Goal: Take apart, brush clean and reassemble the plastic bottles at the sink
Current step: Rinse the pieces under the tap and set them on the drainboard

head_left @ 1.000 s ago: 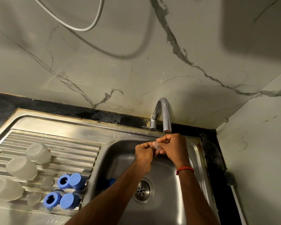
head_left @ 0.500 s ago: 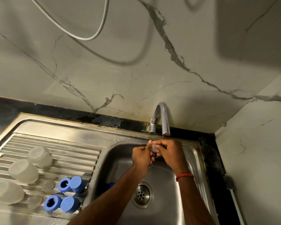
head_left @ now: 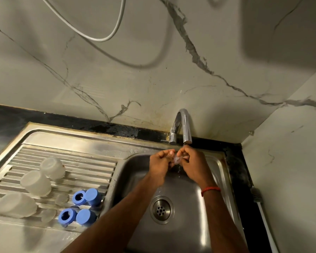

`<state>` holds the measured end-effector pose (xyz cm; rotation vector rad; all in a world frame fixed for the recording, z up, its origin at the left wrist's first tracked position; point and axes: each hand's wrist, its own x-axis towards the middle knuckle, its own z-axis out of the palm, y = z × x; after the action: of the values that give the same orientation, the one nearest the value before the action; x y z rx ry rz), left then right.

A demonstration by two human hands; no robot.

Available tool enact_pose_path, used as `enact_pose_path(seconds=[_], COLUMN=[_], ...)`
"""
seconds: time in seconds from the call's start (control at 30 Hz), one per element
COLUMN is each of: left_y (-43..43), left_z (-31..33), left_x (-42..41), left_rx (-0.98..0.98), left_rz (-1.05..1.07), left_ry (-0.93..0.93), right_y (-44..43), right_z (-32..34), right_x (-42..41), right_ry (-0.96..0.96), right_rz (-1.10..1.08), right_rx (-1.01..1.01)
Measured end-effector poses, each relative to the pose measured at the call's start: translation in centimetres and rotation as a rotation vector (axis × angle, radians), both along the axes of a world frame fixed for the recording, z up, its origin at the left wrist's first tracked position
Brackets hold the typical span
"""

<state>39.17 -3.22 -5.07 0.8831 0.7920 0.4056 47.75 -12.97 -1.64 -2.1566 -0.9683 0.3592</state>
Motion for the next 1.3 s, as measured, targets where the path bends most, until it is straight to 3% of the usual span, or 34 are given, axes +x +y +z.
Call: enact_pose_path(seconds=[0.13, 0.5, 0.8, 1.1, 1.23, 1.3], left_y=[0.7, -0.1, -1.6, -0.4, 0.2, 0.6], left_z=[0.5, 2.6, 3.5, 2.4, 2.1, 2.5], left_x=[-1.3, -5.0, -6.6, -9.8, -11.0, -11.6], left_rx=[0.175, 0.369, 0.552, 0.815, 0.89, 0.952], left_rz=[-0.057, -0.185, -0.116, -0.233, -0.239, -0.254], left_ry=[0.043, -0.049, 0.004, 0.198, 0.261, 0.28], right_y=[-0.4, -1.8, -2.6, -2.0, -1.2, -0.8], right_z=[0.3, 1.8, 2.7, 2.9, 2.1, 2.3], right_x=[-0.6, -3.1, -5.7, -6.6, -7.3, -7.7], right_ry=[0.055, -0.073, -0.116, -0.233, -0.323, -0.331], right_rz=[0.141, 0.101, 0.12, 0.042, 0.013, 0.002], right_rx=[-0.086, -0.1, -0.091, 0.089, -0.124, -0.087])
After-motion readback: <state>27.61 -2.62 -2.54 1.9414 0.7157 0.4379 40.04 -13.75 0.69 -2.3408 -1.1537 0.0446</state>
